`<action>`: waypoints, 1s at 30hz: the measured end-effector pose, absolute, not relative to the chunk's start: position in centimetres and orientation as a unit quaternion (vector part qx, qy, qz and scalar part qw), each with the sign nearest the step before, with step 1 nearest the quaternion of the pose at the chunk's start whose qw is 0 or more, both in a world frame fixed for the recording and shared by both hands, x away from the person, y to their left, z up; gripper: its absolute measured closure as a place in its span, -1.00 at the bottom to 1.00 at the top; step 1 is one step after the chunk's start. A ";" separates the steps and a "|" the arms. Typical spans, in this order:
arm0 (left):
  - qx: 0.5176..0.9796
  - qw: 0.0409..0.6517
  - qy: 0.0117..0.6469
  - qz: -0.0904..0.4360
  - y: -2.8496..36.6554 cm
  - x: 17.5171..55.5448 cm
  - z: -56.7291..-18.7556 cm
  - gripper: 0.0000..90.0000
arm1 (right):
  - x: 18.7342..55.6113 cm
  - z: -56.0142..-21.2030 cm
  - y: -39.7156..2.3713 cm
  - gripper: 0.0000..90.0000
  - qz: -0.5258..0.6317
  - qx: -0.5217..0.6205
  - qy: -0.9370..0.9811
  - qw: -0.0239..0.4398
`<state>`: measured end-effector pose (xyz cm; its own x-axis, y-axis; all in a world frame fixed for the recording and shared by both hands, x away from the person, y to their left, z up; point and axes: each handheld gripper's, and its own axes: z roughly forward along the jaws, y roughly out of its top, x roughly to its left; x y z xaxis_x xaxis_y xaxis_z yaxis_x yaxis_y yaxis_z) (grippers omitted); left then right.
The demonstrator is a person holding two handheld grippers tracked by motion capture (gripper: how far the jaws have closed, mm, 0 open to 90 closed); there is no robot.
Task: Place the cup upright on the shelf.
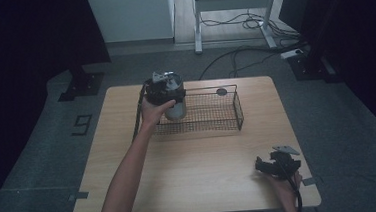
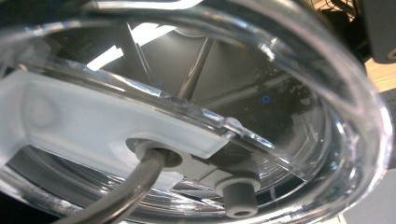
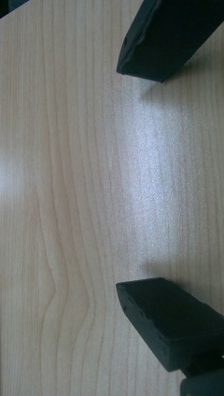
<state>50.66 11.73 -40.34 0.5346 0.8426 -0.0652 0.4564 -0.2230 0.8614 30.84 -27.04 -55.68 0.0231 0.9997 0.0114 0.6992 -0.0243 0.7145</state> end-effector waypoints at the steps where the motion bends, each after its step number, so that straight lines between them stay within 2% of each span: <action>1: 0.752 0.449 0.432 0.214 11.7 50.7 -40.5 -0.91 | 30.8 -55.7 -27.0 -1.00 0.275 0.661 0.642 0.274; 30: 0.762 0.416 0.451 0.205 10.8 51.7 -44.6 -0.91 | 30.8 -55.7 -27.1 -1.00 0.275 0.660 0.643 0.275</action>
